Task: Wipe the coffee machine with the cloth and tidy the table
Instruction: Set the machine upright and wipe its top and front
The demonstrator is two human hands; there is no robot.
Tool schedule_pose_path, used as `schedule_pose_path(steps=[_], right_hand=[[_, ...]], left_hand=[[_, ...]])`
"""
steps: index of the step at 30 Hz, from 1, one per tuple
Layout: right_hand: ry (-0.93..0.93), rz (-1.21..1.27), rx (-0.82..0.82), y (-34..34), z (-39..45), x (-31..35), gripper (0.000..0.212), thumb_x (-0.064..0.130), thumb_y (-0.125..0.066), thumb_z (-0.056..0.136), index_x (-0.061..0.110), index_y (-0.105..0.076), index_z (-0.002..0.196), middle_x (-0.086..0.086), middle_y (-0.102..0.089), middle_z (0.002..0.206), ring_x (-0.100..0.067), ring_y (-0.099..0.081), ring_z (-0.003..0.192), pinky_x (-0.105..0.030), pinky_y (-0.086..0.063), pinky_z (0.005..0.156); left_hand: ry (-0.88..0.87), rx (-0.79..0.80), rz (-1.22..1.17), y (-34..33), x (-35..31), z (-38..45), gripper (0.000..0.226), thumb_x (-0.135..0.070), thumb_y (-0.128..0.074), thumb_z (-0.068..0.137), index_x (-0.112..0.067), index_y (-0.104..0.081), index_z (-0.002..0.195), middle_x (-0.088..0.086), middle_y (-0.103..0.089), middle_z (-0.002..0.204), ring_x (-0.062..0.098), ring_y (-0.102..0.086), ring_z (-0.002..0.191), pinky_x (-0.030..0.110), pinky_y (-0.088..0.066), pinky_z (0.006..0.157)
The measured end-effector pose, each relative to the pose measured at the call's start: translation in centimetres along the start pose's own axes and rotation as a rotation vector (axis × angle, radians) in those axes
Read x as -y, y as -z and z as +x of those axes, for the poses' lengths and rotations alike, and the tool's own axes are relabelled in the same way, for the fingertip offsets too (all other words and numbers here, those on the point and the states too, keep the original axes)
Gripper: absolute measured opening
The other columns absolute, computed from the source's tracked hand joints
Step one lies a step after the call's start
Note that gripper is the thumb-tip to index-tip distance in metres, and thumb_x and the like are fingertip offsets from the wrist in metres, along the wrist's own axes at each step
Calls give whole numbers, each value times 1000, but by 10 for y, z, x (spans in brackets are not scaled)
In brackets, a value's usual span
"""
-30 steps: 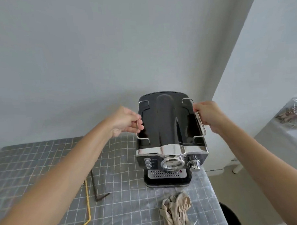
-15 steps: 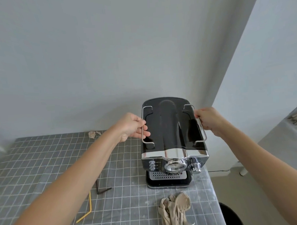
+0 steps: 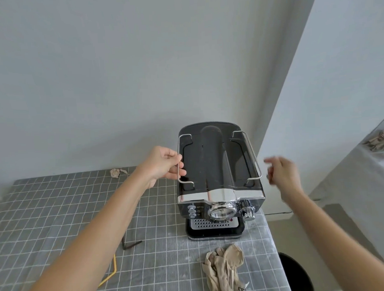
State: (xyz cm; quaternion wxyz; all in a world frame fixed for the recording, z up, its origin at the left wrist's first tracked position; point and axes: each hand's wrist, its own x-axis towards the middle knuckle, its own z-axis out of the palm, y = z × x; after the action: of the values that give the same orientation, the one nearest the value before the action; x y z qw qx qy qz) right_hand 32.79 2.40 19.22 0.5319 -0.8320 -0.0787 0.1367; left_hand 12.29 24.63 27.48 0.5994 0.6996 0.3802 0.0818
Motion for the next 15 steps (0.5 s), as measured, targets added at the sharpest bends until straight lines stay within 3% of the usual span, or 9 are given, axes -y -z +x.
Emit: schedule_pose_path(steps=[2, 4, 5, 7, 9, 10, 12, 14, 15], right_hand=[[-13, -254, -2, -9, -38, -60, 25, 14, -43, 99, 5, -66, 103, -3, -62, 69, -29, -62, 69, -39, -54, 68], [19, -371, 253, -31, -97, -107, 25, 29, -48, 100, 12, -60, 114, 2, -64, 90, -19, -66, 79, -36, -58, 74], [73, -411, 418, -44, -126, -125, 42, 51, -46, 97, 20, -54, 125, 4, -62, 106, -14, -65, 91, -32, -58, 81], [217, -604, 650, -70, -175, -155, 74, 84, -26, 82, 41, -42, 139, -1, -49, 140, -20, -51, 127, -39, -49, 103], [181, -829, 724, -86, -196, -177, 75, 90, -23, 77, 49, -51, 133, -11, -52, 144, -32, -47, 131, -49, -47, 100], [198, -813, 697, -94, -203, -188, 65, 85, -31, 80, 48, -60, 125, -13, -58, 137, -33, -50, 125, -50, -48, 92], [288, -817, 614, -98, -202, -204, 33, 53, -49, 85, 45, -68, 112, -10, -56, 134, -33, -51, 116, -48, -57, 75], [402, -827, 516, -92, -189, -211, 31, 28, -60, 79, 42, -70, 105, -3, -53, 129, -29, -55, 106, -45, -62, 62], [394, -761, 492, -83, -175, -212, 41, 18, -69, 74, 40, -69, 108, -1, -56, 125, -25, -59, 99, -43, -63, 61]], left_hand=[[-96, -109, 71, -1, 11, -4, 16, -10, -60, 92, 0, -63, 105, 10, -68, 82, 14, -70, 61, 30, -59, 61], [-219, -239, 194, -4, 23, -8, 16, -16, -64, 90, -10, -66, 105, 2, -69, 86, 14, -67, 72, 29, -57, 69], [-280, -296, 240, -6, 30, -11, 16, -20, -63, 90, -14, -65, 105, -2, -69, 90, 10, -65, 77, 23, -55, 72], [-385, -381, 294, -16, 48, -20, 19, -27, -56, 94, -19, -63, 111, -9, -65, 100, -4, -58, 85, 5, -43, 75], [-442, -434, 326, -29, 76, -27, 29, -30, -45, 99, -17, -59, 121, -7, -61, 114, -5, -54, 98, 2, -37, 85], [-437, -453, 322, -36, 94, -31, 34, -31, -40, 100, -16, -55, 126, -4, -58, 120, -2, -52, 105, 6, -37, 93], [-365, -474, 264, -50, 126, -43, 40, -32, -32, 102, -14, -50, 132, 0, -51, 128, 0, -49, 112, 21, -39, 104], [-315, -476, 201, -64, 146, -55, 45, -37, -26, 101, -15, -44, 137, 0, -45, 137, 3, -45, 124, 29, -36, 110], [-323, -465, 180, -70, 148, -60, 48, -39, -25, 100, -17, -40, 140, -1, -40, 143, 4, -39, 132, 23, -30, 113]])
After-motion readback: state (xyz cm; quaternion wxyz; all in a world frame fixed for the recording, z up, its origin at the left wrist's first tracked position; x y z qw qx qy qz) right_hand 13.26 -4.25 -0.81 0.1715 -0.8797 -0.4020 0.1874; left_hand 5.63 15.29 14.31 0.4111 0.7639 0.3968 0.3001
